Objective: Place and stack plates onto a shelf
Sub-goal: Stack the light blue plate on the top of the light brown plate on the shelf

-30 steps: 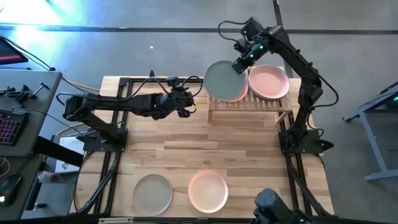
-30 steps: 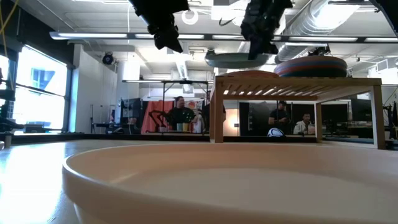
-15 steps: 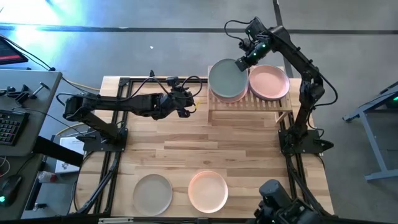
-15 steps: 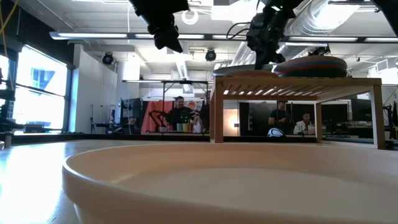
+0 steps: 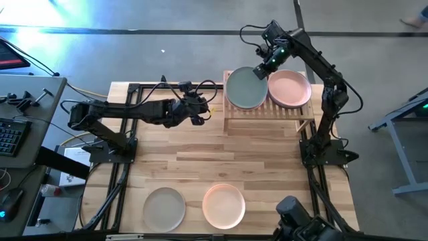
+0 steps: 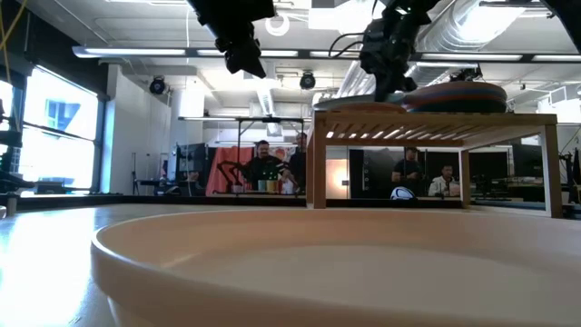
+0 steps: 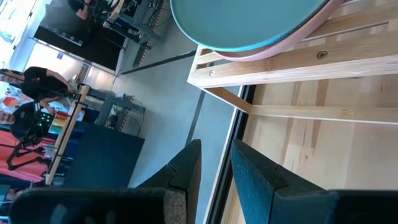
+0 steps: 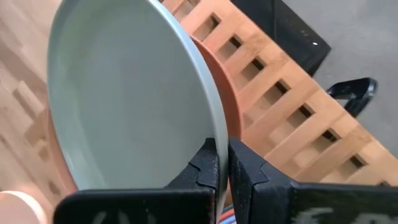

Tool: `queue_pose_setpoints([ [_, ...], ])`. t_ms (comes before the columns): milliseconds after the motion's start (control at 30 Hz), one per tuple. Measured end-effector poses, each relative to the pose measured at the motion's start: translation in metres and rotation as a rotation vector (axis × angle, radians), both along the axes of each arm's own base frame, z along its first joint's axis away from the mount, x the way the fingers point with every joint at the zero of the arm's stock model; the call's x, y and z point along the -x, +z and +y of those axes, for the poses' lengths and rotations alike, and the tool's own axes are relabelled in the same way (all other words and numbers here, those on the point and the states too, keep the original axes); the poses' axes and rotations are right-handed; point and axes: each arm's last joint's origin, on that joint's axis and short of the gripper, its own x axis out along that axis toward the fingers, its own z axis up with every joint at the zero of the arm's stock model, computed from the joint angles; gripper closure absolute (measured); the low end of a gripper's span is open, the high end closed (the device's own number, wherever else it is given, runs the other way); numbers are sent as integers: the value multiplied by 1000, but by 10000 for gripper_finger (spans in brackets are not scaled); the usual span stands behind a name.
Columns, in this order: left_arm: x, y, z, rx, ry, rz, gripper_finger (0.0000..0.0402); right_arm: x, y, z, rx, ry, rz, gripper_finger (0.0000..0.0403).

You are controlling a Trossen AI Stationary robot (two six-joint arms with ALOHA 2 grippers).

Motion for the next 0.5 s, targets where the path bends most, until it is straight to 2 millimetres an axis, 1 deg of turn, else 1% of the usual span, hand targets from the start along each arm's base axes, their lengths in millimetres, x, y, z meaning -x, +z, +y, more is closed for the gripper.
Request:
queue_pose_setpoints([
  [133,0,0,0,0,0,0,323,-2,0,1,26,-5,33,403],
  [500,0,0,0,0,0,0,323,-4,0,3,39,6,46,403],
])
